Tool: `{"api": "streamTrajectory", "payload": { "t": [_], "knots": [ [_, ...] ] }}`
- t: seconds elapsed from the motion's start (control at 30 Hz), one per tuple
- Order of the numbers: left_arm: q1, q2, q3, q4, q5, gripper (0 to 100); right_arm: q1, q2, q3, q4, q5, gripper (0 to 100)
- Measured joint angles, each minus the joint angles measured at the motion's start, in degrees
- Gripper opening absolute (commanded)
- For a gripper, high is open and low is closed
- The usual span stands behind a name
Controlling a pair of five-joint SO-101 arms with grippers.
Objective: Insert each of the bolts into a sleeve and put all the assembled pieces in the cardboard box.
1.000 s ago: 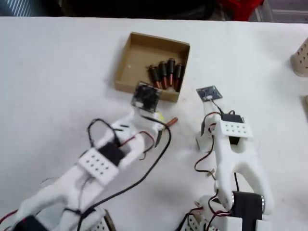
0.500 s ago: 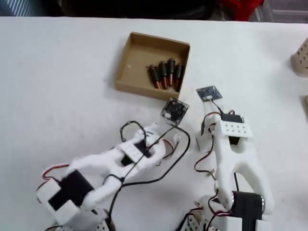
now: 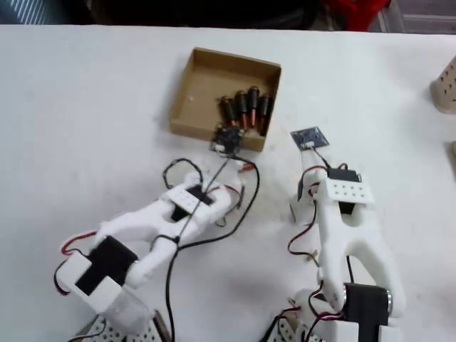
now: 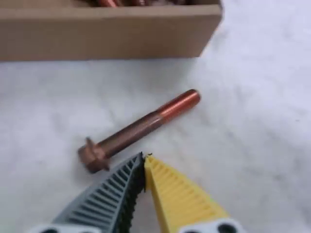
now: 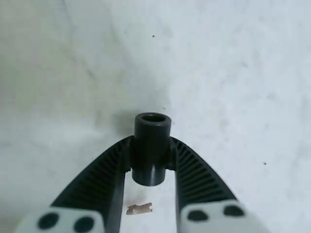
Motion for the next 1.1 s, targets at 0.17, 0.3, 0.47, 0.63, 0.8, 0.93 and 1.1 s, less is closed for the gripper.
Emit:
{"api": "streamTrajectory", "payload": {
  "t": [0.17, 0.3, 0.47, 0.63, 0.8, 0.93, 1.1],
  "knots": [
    [-8.4, -2.2, -0.1, 4.5, 0.0, 2, 0.0, 0.0, 0.0, 0.0, 0.0, 1.6],
    [-16.4, -2.5, -0.2, 4.6, 1.4, 2, 0.0, 0.0, 0.0, 0.0, 0.0, 1.6],
    [-17.7, -4.5, -0.1, 4.7, 4.8, 3, 0.0, 0.0, 0.0, 0.0, 0.0, 1.6],
    [-10.2, -17.8, 4.7, 5.5, 5.4, 13, 0.0, 0.0, 0.0, 0.0, 0.0, 1.6],
    [-5.5, -30.2, 12.5, 0.1, 11.7, 40, 0.1, 0.0, 0.0, 0.0, 0.0, 1.6],
    [-0.7, -29.4, 13.5, -4.2, 16.0, 34, 0.1, 0.0, 0.0, 0.0, 0.0, 1.6],
    [1.1, -15.8, 5.6, -4.7, 22.0, 24, 0.0, 0.0, 0.0, 0.0, 0.0, 1.6]
  ]
}}
